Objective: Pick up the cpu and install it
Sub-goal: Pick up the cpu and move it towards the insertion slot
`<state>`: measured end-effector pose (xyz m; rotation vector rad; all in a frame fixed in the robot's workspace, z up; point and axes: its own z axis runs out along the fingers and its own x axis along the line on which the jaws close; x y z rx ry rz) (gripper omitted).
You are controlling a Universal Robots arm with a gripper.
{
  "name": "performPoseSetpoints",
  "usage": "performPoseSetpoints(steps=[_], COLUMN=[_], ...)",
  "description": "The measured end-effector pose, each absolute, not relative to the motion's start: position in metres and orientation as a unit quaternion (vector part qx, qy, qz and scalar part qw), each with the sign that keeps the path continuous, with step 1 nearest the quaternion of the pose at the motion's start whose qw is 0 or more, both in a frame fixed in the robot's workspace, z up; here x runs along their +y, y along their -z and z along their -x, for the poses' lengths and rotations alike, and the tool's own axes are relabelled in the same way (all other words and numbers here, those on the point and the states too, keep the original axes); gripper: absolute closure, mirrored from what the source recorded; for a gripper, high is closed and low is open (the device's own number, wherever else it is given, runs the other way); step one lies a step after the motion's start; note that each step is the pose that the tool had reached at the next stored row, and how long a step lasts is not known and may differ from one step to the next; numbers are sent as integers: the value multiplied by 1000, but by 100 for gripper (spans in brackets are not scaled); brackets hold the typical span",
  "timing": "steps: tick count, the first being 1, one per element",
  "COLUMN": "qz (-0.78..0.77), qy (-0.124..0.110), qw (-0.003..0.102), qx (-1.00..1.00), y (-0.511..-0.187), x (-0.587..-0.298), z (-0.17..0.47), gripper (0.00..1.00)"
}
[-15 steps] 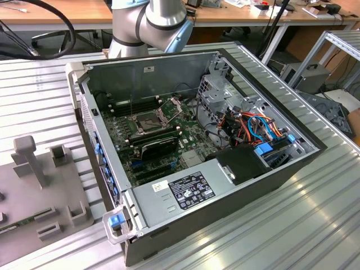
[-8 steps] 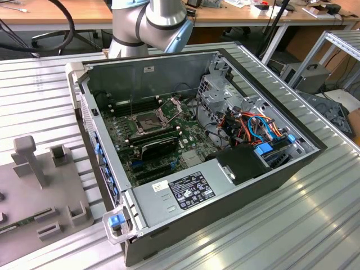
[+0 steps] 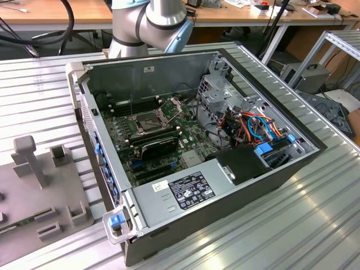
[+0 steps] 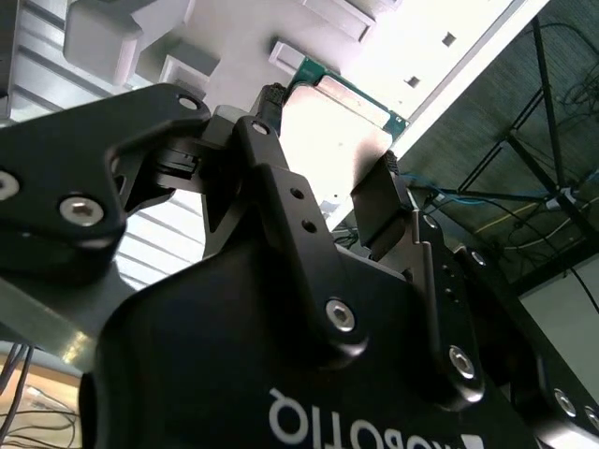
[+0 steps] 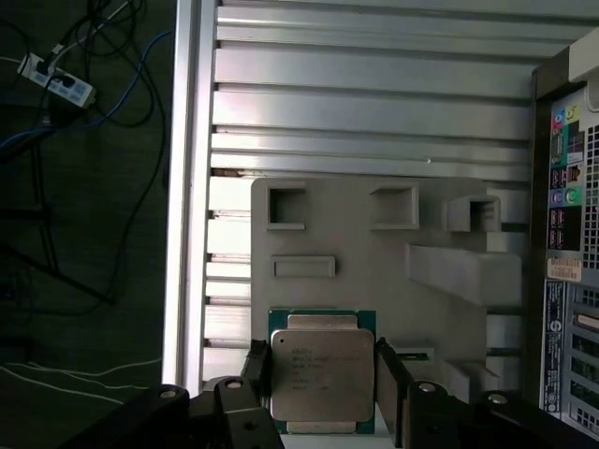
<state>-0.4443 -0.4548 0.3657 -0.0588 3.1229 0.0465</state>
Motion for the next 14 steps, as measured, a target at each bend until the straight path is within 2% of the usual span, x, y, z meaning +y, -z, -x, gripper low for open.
performPoseSetpoints(steps=[14], qz=[19], qy=[-15], qw=[9], qx=[1000], y=[-388], x=[-455], z=[444], gripper=[45])
